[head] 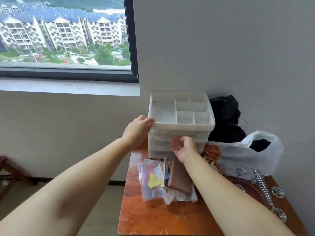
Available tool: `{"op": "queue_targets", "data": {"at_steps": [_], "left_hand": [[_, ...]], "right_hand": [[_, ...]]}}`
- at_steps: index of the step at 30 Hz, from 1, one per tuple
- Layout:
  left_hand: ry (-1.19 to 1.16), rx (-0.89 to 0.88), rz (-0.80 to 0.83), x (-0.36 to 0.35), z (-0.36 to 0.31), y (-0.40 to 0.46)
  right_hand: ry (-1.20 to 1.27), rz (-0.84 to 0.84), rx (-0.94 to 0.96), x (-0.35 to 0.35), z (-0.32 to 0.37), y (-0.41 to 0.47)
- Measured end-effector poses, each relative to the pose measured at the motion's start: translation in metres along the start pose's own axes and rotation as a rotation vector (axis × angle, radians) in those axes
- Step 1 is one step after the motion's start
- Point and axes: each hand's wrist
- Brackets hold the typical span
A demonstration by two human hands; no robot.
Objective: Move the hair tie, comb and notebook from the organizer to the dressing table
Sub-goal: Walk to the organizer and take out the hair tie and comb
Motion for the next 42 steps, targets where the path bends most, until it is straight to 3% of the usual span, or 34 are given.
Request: {"op": "queue_targets", "data": {"at_steps": [14, 20, 22, 25, 28, 31, 33, 35, 42], "left_hand": [[-0.067, 0.008, 0.059, 0.004, 0.000, 0.004], [-0.094, 0.031, 0.091, 0.005, -0.009, -0.005], [-0.013, -0.001, 0.039, 0.004, -0.016, -0.014], [0.104, -0.167, -0.081, 0.002, -0.025, -0.029], [0.256, -0.294, 0.004, -0.002, -0.033, -0.036], [0.448, -0.230, 0.231, -0.007, -0.051, -0.034], [0.540, -0.161, 0.290, -0.012, -0.065, -0.033], [0.575, -0.081, 0.322, -0.016, -0.075, -0.031], [0.468, -0.004, 0.264, -0.026, -0.076, -0.024]], "right_hand": [[-0.054, -0.178, 0.108, 0.046, -0.056, -0.061], [-0.053, -0.146, 0.102, 0.053, -0.059, -0.074], [-0.259, -0.115, 0.023, 0.052, -0.052, -0.080], [-0.733, 0.064, -0.035, 0.055, -0.028, -0.092], [-1.031, 0.154, 0.278, 0.053, 0.014, -0.089], [-1.432, 0.048, 0.668, 0.039, 0.050, -0.065], [-1.881, 0.022, 0.742, 0.033, 0.055, -0.042], [-2.198, 0.015, 0.694, 0.034, 0.049, -0.022], [-2.263, 0.031, 0.773, 0.036, 0.044, 0.005]]}}
Point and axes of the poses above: each hand's wrist, its own y-axis towards the middle knuckle, its own x-axis out of the back of the hand, z = x × y, and after that the axes turned 2 degrees about z, right-handed
